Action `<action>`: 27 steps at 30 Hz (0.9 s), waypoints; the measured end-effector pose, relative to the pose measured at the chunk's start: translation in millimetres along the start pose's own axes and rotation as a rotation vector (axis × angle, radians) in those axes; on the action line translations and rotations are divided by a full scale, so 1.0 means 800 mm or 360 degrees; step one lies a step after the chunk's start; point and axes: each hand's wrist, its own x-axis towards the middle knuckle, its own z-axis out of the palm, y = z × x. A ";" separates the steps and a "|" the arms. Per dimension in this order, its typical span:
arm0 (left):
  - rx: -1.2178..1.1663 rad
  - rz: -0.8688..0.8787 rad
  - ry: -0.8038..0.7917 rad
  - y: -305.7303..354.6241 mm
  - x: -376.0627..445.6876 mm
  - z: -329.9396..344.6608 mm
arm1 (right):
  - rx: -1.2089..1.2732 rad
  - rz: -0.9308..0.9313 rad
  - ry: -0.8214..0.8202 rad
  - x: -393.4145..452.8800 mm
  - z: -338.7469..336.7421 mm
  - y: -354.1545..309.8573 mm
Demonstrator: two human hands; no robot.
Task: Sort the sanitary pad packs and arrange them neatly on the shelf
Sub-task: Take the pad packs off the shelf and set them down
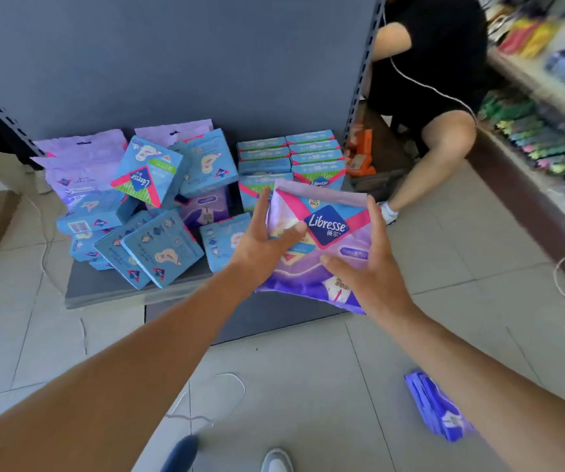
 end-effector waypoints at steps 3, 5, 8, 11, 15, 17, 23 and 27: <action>0.0179 0.0145 -0.0142 0.013 -0.014 0.057 | -0.0005 0.0050 0.0137 -0.030 -0.048 0.022; 0.0295 0.0226 -0.0307 0.012 -0.030 0.093 | -0.0036 0.0108 0.0281 -0.058 -0.078 0.041; 0.0445 0.0301 -0.0726 -0.008 -0.057 0.140 | -0.0082 0.0215 0.0466 -0.111 -0.115 0.073; 0.0849 0.0305 -0.1107 -0.034 -0.087 0.190 | -0.0115 0.0334 0.0635 -0.182 -0.143 0.111; 0.1174 0.0262 -0.1329 -0.095 -0.114 0.248 | -0.0027 0.0557 0.0672 -0.267 -0.152 0.174; 0.1291 0.0230 -0.1403 -0.137 -0.124 0.271 | 0.0039 0.0634 0.0674 -0.301 -0.150 0.214; 0.1423 0.0127 -0.1622 -0.310 -0.124 0.329 | 0.0056 0.0867 0.0784 -0.370 -0.104 0.382; 0.1425 0.0061 -0.1693 -0.415 -0.105 0.357 | 0.0138 0.0982 0.0939 -0.377 -0.074 0.480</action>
